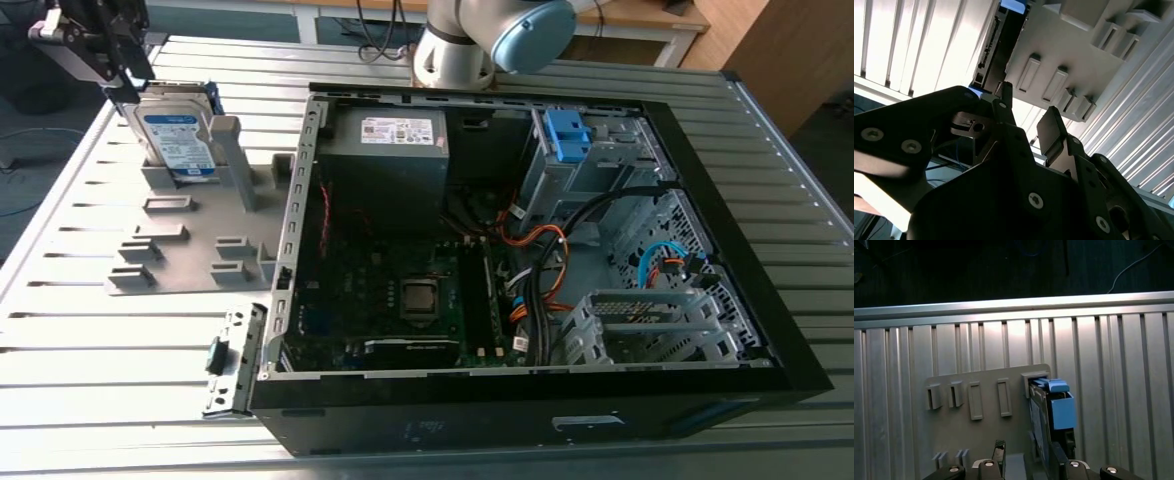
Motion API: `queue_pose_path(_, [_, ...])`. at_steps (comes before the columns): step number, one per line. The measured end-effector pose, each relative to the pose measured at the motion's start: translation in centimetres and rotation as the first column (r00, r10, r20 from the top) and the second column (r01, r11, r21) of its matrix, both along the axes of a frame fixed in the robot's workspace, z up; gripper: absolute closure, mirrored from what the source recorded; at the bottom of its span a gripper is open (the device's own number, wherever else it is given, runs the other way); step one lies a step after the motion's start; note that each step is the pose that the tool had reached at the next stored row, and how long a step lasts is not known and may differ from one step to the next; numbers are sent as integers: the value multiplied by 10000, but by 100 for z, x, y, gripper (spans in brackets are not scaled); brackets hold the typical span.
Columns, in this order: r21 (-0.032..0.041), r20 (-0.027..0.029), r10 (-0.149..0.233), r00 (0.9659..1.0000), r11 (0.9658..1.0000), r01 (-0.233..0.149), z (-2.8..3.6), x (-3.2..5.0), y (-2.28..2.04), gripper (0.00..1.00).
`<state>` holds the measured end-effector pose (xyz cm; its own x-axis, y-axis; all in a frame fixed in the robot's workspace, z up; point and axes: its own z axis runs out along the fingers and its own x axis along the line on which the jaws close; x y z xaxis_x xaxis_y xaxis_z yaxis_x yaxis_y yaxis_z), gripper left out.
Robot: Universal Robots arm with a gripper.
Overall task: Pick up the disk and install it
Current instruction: 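Pick up the disk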
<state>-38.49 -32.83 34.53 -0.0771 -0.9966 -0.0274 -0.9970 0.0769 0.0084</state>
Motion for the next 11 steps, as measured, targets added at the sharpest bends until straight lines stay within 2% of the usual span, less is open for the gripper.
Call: queue_pose_path(11, [0, 0, 0, 10000, 10000, 0, -3, 0, 52, 53])
